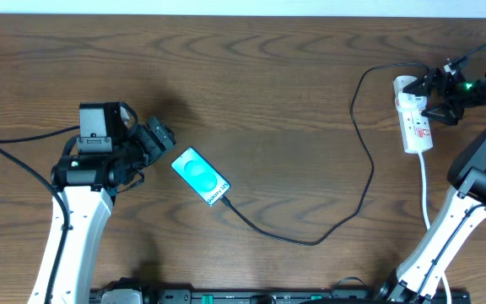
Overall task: Plug charger to phone and switch on socket
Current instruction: 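Press the orange switch beside the charger plug with the right gripper, then lift the right gripper away from the power strip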
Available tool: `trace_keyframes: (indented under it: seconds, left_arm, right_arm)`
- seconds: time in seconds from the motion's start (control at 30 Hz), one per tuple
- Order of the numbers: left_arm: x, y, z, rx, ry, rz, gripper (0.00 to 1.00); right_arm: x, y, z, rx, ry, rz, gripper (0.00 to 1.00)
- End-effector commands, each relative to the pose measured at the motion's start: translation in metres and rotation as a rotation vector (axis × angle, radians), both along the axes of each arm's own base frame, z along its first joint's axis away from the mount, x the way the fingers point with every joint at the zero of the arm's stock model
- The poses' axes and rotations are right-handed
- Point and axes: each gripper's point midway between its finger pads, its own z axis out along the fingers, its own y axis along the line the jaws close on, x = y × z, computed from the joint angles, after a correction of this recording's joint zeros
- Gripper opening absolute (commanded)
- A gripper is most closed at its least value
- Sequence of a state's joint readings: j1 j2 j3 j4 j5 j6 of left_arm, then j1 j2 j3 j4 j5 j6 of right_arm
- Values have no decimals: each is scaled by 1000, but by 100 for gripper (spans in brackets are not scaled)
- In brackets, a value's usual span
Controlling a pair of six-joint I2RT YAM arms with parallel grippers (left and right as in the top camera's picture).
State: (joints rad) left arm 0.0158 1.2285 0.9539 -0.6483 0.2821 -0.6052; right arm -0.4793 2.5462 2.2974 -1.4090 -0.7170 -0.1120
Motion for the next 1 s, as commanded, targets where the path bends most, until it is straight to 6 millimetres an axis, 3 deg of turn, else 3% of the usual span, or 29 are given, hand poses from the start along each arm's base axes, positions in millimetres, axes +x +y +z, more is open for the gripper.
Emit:
trace_keyframes:
  seconds: [0.0,0.4,0.97]
  left_arm:
    - [-2,1,-3,7,10,2,98]
    - [-2,1,-3,7,10,2,97]
    - [-2,1,-3,6,10,2,97]
  right_arm:
    - [7,34,-10,33,19,55,99]
    - [8,32,-10,27,14,52,99]
    - [3,-2,-17,-29,18,3,99]
